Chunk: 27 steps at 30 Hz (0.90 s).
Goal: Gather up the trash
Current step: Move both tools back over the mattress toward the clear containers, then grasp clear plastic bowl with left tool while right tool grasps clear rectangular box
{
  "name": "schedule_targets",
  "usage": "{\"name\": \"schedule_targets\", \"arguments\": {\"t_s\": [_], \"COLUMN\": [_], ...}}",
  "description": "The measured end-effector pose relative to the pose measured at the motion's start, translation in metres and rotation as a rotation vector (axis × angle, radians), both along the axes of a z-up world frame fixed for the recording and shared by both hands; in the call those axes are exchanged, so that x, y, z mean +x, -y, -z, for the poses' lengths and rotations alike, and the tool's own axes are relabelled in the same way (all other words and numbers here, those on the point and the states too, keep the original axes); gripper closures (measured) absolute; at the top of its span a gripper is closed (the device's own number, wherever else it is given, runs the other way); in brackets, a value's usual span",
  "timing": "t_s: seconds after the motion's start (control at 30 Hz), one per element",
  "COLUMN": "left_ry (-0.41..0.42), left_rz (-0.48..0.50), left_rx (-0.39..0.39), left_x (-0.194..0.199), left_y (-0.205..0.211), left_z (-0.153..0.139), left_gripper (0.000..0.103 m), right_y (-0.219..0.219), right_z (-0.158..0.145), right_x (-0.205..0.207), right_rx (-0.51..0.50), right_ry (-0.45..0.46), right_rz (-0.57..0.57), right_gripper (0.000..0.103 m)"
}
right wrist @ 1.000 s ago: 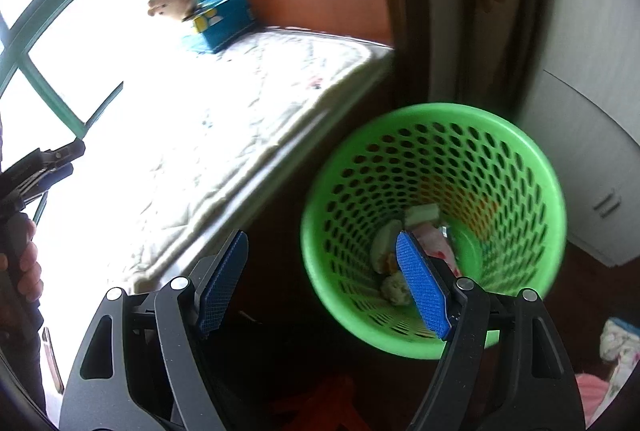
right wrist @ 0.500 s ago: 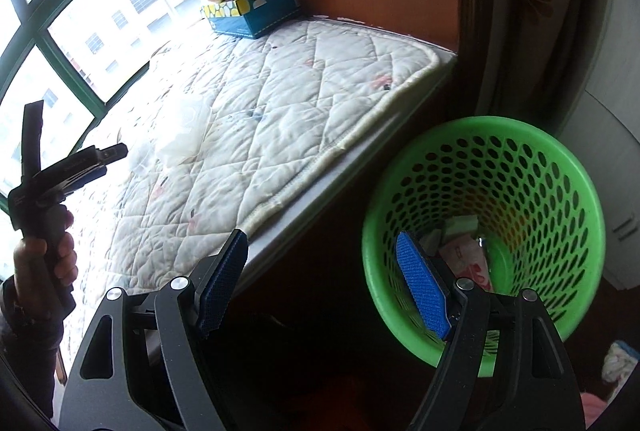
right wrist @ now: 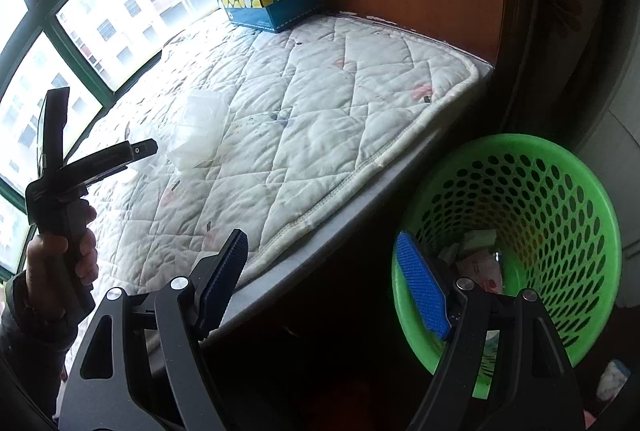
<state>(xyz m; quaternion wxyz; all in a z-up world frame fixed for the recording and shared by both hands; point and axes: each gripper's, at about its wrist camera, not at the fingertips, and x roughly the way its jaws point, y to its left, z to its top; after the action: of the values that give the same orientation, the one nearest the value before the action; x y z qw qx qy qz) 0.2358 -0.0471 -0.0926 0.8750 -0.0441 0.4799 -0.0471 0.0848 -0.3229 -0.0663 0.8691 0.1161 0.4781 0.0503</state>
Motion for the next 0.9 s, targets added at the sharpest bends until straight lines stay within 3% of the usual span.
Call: {"name": "schedule_targets", "arguments": {"t_s": [0.2, 0.37, 0.57, 0.9], "left_ry": [0.001, 0.015, 0.020, 0.040], "left_rz": [-0.004, 0.000, 0.002, 0.032], "left_rx": [-0.030, -0.052, -0.105, -0.108], "left_x": [0.002, -0.008, -0.026, -0.058], "left_y": [-0.002, -0.006, -0.015, -0.027], "left_z": [0.000, -0.006, -0.016, -0.031], "left_gripper": [0.044, 0.045, 0.046, 0.046], "right_y": [-0.005, -0.010, -0.022, -0.075], "right_z": [-0.004, -0.007, -0.012, -0.006], "right_x": [0.006, 0.017, 0.045, 0.107], "right_rx": [-0.007, 0.010, 0.098, 0.195], "right_ry": [0.008, 0.010, -0.001, -0.029], "right_rz": [-0.013, -0.029, -0.056, -0.158], "right_gripper": [0.026, 0.026, 0.026, 0.031]}}
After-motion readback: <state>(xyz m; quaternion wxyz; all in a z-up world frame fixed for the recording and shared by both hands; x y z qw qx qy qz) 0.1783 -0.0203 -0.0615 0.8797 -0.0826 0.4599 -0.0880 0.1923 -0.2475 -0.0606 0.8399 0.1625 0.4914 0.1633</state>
